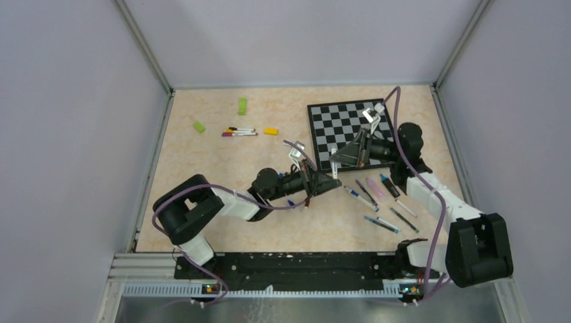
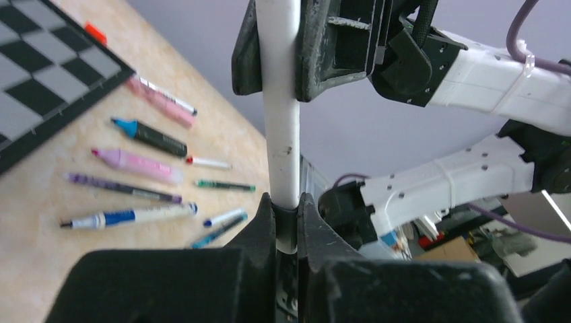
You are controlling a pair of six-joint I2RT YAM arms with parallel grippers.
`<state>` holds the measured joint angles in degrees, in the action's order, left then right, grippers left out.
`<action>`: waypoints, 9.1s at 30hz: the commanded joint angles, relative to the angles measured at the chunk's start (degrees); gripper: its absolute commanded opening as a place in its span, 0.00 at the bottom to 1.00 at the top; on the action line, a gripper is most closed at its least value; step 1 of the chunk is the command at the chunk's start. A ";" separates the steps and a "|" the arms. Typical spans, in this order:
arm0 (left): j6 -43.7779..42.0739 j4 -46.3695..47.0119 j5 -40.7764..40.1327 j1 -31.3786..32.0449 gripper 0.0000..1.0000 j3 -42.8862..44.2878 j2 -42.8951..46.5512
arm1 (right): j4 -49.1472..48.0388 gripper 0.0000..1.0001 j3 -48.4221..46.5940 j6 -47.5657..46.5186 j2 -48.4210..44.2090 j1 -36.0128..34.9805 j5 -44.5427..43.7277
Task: Open the pen caps
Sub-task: Open the pen cap from the pen, then place the pen at the center of the board, then place the pen cap at the center of the board, then pick up the pen from the center of the board.
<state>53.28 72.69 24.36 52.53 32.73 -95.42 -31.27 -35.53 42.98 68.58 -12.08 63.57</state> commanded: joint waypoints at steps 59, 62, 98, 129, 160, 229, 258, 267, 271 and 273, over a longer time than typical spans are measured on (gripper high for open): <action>-23.67 -55.90 -38.38 13.82 0.00 -2.98 31.10 | 92.46 0.00 -12.37 -105.21 -5.26 33.68 -41.46; -24.58 -54.22 -37.87 13.82 0.00 -3.56 30.61 | 89.32 0.03 -11.90 -106.76 -1.45 35.44 -41.66; -27.13 -55.67 -35.56 13.77 0.00 -0.87 25.75 | 92.19 0.33 -24.46 -102.16 9.48 35.89 -29.28; -11.11 -102.61 -49.45 13.92 0.48 41.66 -12.12 | 69.62 0.40 -11.54 -72.57 -13.00 32.84 3.46; -16.55 -70.55 -23.17 -33.94 0.99 18.57 20.43 | 68.74 0.51 -8.25 -77.12 -13.30 32.91 8.18; 6.05 -97.38 -33.29 -46.11 0.36 65.02 -30.18 | 73.73 0.52 -12.36 -82.27 1.22 32.37 1.96; 2.49 -100.97 -33.60 -47.08 0.35 66.89 -29.77 | 73.67 0.52 -12.37 -82.27 1.04 32.36 1.41; 3.00 -102.77 -31.41 -47.79 0.36 66.77 -30.14 | 73.78 0.52 -12.29 -82.32 0.95 32.35 1.55; 1.02 -101.62 -30.54 -47.95 0.38 67.03 -29.16 | 73.70 0.52 -12.28 -82.28 0.95 32.30 1.46; -0.25 -101.35 -30.50 -48.12 0.38 67.55 -28.55 | 73.70 0.52 -12.28 -82.27 0.92 32.38 1.47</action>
<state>56.18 -27.27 -6.42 5.17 98.41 -127.02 43.09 -45.47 -37.56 69.93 20.78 64.25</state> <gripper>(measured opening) 0.378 0.524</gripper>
